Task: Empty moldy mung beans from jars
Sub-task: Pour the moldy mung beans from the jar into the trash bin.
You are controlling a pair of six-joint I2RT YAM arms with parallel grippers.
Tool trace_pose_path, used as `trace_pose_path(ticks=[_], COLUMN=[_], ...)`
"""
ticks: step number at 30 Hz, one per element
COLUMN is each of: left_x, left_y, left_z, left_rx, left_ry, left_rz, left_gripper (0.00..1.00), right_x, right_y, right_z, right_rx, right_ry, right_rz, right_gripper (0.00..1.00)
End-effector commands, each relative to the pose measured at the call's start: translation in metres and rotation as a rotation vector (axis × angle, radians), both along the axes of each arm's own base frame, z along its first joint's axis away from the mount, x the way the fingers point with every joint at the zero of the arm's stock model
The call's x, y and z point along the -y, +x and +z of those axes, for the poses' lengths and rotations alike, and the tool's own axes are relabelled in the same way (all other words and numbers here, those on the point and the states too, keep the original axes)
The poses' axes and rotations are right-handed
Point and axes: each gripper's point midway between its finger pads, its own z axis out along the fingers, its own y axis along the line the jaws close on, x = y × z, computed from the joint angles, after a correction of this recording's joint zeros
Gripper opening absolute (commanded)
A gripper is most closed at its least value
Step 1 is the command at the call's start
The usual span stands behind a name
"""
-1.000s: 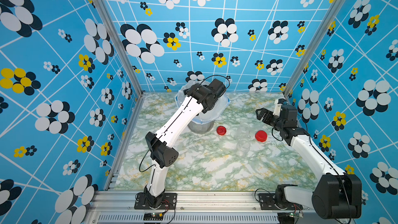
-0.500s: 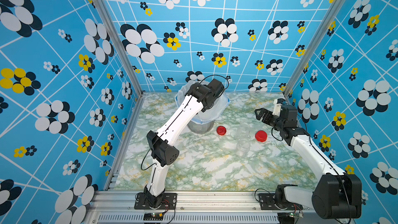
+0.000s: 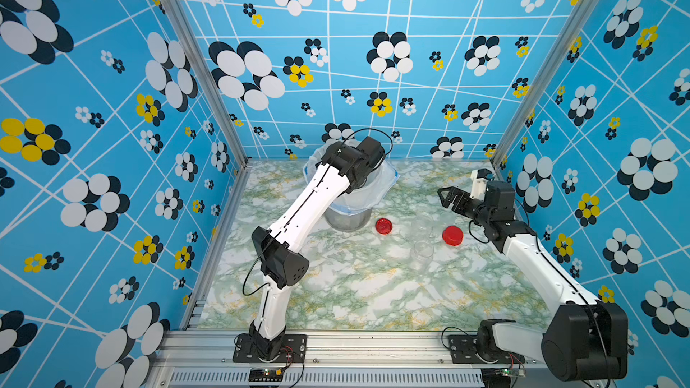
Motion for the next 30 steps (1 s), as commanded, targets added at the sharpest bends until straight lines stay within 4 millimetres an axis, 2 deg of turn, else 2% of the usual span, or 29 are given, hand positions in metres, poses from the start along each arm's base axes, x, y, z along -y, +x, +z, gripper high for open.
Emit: trace_pose_path(ticks=[1, 4, 7, 10, 12, 15, 17, 21, 24, 30], left_x=[-0.022, -0.021, -0.016, -0.007, -0.002, -0.007, -0.012, -0.012, -0.009, 0.004], left_y=[0.003, 0.004, 0.005, 0.005, 0.008, 0.014, 0.017, 0.019, 0.026, 0.032], left_z=[0.017, 0.028, 0.048, 0.056, 0.053, 0.044, 0.039, 0.032, 0.045, 0.071], left_rx=[0.063, 0.111, 0.204, 0.242, 0.234, 0.191, 0.17, 0.158, 0.21, 0.291], left_ry=[0.236, 0.211, 0.112, 0.045, 0.105, 0.353, 0.455, 0.497, 0.575, 0.517], left_rz=[0.018, 0.032, 0.041, 0.004, -0.03, -0.068, -0.072, -0.107, -0.134, -0.146], left_gripper=[0.56, 0.51, 0.53, 0.56, 0.56, 0.57, 0.56, 0.56, 0.59, 0.6], right_x=[0.001, 0.002, 0.003, 0.003, 0.003, 0.003, 0.004, 0.005, 0.004, 0.003], right_y=[0.0, -0.001, -0.001, -0.001, 0.0, 0.0, -0.002, -0.003, -0.003, -0.002], right_z=[0.015, 0.014, 0.013, 0.012, 0.011, 0.011, 0.012, 0.013, 0.015, 0.014], right_rx=[0.037, 0.033, 0.03, 0.029, 0.026, 0.027, 0.029, 0.03, 0.032, 0.029], right_ry=[-0.006, -0.012, -0.018, -0.018, -0.015, -0.016, -0.021, -0.027, -0.021, -0.014], right_rz=[-0.009, -0.017, -0.017, -0.019, -0.019, -0.017, -0.021, -0.025, -0.02, -0.018], right_gripper=[0.99, 0.99, 0.99, 0.99, 0.99, 0.99, 0.99, 0.99, 0.99, 0.99])
